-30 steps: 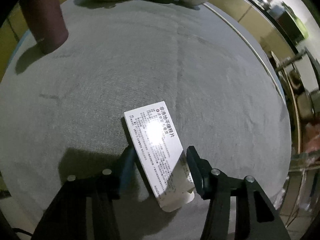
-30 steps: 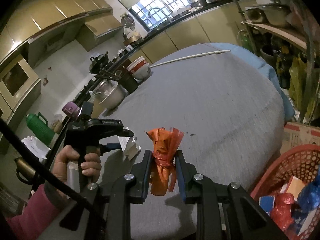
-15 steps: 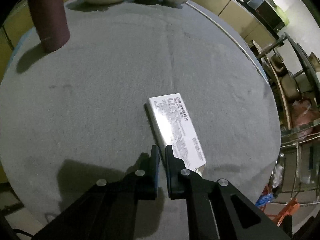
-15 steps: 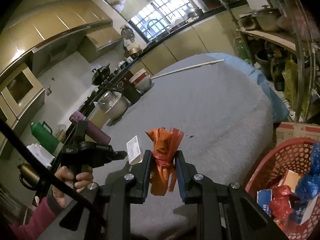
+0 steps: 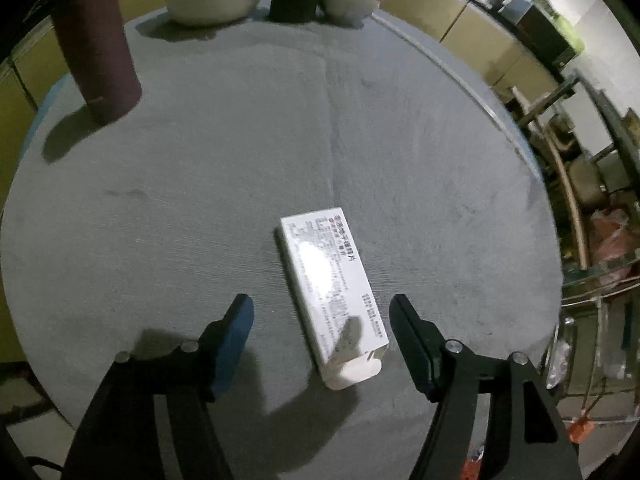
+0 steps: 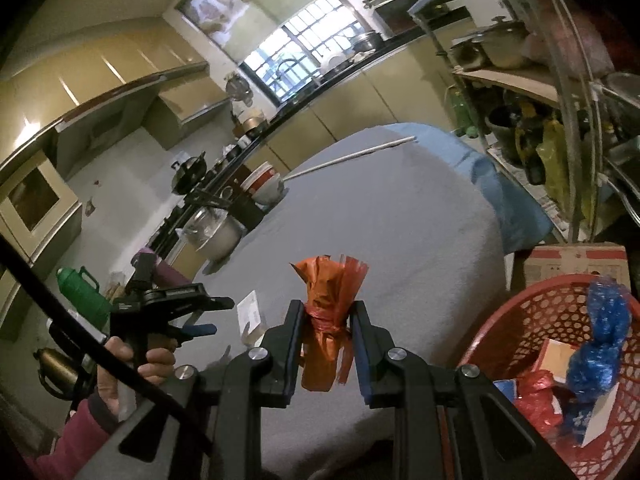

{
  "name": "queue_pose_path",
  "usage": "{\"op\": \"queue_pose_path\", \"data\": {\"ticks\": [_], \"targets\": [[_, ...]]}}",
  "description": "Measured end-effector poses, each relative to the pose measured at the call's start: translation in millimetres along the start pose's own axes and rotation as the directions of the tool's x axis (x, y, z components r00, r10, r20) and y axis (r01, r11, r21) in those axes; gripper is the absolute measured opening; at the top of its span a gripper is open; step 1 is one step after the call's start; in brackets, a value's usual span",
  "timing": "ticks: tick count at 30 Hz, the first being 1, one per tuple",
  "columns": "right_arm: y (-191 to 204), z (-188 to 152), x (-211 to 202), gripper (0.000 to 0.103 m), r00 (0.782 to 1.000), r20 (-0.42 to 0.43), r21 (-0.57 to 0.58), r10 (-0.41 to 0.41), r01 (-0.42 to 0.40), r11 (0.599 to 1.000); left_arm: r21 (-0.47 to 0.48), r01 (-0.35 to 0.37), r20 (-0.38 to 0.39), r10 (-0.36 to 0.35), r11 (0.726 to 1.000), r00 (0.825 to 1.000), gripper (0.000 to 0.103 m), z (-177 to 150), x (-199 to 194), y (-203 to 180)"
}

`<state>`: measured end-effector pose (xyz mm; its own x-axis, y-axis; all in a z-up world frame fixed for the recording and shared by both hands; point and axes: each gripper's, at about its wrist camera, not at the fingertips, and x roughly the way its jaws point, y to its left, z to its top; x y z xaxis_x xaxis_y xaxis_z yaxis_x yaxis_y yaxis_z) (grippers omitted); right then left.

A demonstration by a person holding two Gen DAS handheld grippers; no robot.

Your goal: Collect trash

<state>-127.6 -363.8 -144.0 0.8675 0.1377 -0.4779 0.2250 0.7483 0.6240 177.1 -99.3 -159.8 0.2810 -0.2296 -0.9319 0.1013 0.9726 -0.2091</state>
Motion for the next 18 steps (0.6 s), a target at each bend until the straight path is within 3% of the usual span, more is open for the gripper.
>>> {"op": "queue_pose_path", "data": {"ticks": [8, 12, 13, 14, 15, 18], "targets": [[-21, 1, -7, 0.025, 1.0, 0.004, 0.037, -0.014, 0.014, 0.999, 0.011, -0.083, -0.049, 0.084, 0.996, 0.995, 0.071, -4, 34, -27], [-28, -1, -6, 0.025, 1.0, -0.002, 0.052, -0.015, 0.015, 0.999, 0.054, -0.116, -0.014, 0.117, 0.992, 0.993, 0.071, -9, 39, -36], [-29, -1, -7, 0.025, 1.0, -0.002, 0.05, -0.015, 0.015, 0.999, 0.059, -0.115, -0.005, 0.116, 0.992, 0.993, 0.069, -11, 39, -37], [-29, -2, -7, 0.025, 1.0, -0.003, 0.048, -0.016, 0.016, 0.999, 0.063, -0.121, 0.0, 0.122, 0.991, 0.993, 0.058, -12, 38, -38], [-29, -2, -7, 0.025, 1.0, -0.004, 0.047, -0.015, 0.015, 0.999, 0.077, -0.149, 0.012, 0.148, 0.986, 0.989, 0.054, -12, 36, -38], [-28, -3, -8, 0.025, 1.0, -0.004, 0.046, -0.013, 0.014, 0.999, 0.09, -0.127, 0.015, 0.127, 0.988, 0.992, 0.051, -16, 32, -35]]}}
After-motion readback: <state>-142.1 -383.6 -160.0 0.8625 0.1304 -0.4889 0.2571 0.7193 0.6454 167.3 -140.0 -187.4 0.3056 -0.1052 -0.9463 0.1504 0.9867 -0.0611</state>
